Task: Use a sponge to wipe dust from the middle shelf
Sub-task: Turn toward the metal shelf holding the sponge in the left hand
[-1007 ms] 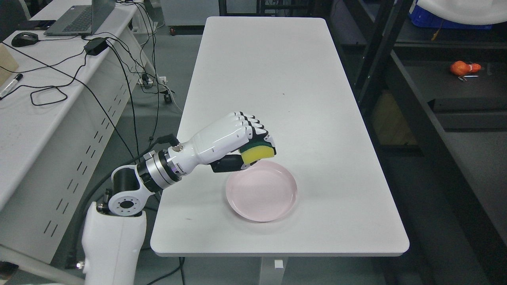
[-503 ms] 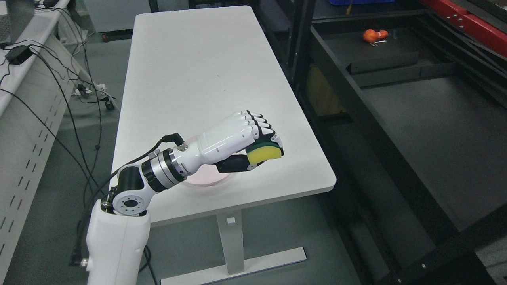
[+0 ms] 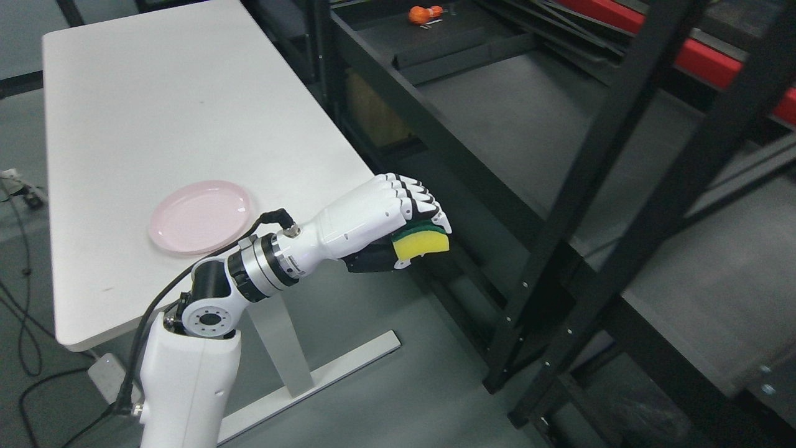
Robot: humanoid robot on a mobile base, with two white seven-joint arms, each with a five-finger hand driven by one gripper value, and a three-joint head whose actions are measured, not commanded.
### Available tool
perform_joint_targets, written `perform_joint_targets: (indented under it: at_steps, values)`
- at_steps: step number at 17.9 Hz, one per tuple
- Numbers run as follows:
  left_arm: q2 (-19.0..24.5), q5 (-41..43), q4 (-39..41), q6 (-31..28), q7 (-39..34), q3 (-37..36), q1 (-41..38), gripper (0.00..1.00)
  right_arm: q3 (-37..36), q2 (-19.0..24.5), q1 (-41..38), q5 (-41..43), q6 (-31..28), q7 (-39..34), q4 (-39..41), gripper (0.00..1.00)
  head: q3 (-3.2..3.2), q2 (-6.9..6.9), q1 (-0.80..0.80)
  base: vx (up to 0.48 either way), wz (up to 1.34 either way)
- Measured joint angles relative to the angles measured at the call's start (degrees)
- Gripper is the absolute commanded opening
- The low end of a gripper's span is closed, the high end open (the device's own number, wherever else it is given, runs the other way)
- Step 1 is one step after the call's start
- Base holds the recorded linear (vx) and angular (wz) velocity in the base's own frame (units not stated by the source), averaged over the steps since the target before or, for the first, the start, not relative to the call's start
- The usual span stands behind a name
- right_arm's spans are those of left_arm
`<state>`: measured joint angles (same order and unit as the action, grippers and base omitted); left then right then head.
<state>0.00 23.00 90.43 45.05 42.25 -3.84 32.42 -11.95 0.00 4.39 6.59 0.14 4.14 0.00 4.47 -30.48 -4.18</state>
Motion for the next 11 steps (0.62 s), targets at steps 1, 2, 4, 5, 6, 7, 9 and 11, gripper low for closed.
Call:
perform_joint_targets:
  at_steps: [1,2,4,5,6,7,9,11]
  values:
    - [0.0,-0.4,0.0,0.0,0.0,-0.3,0.4,0.01,0.0,0.0,0.0,0.0,0.0,0.0,0.0,1.0,0.0,0.0,0.0,-0.337,-0.78]
    - [0.0,-0.8,-0.1,0.0,0.0,-0.7,0.9,0.01,0.0,0.0,0.0,0.0,0.0,0.0,0.0,1.0,0.0,0.0,0.0,-0.356,-0.96]
    - [0.0,-1.9,-0.1,0.0,-0.1,-1.7,1.7,0.01,0.0,0.0,0.0,0.0,0.0,0.0,0.0,1.0,0.0,0.0,0.0,-0.248,-1.05]
    - [0.0,-2.7,-0.1,0.0,-0.1,-2.3,2.1,0.01,0.0,0.0,0.0,0.0,0.0,0.0,0.0,1.0,0.0,0.0,0.0,-0.28,-1.38]
    - [0.0,-3.6,-0.1,0.0,-0.1,-3.2,2.6,0.01,0.0,0.0,0.0,0.0,0.0,0.0,0.0,1.0,0.0,0.0,0.0,-0.28,-1.38]
    - [0.0,-4.3,-0.1,0.0,-0.1,-4.1,3.3,0.01,0.0,0.0,0.0,0.0,0.0,0.0,0.0,1.0,0.0,0.0,0.0,-0.19,-1.34]
    - [0.0,-5.8,-0.1,0.0,-0.1,-6.3,5.4,0.01,0.0,0.0,0.0,0.0,0.0,0.0,0.0,1.0,0.0,0.0,0.0,-0.181,-1.35]
    - [0.0,-7.0,-0.1,0.0,-0.1,-8.6,8.4,0.01,0.0,0.0,0.0,0.0,0.0,0.0,0.0,1.0,0.0,0.01,0.0,-0.147,-1.27]
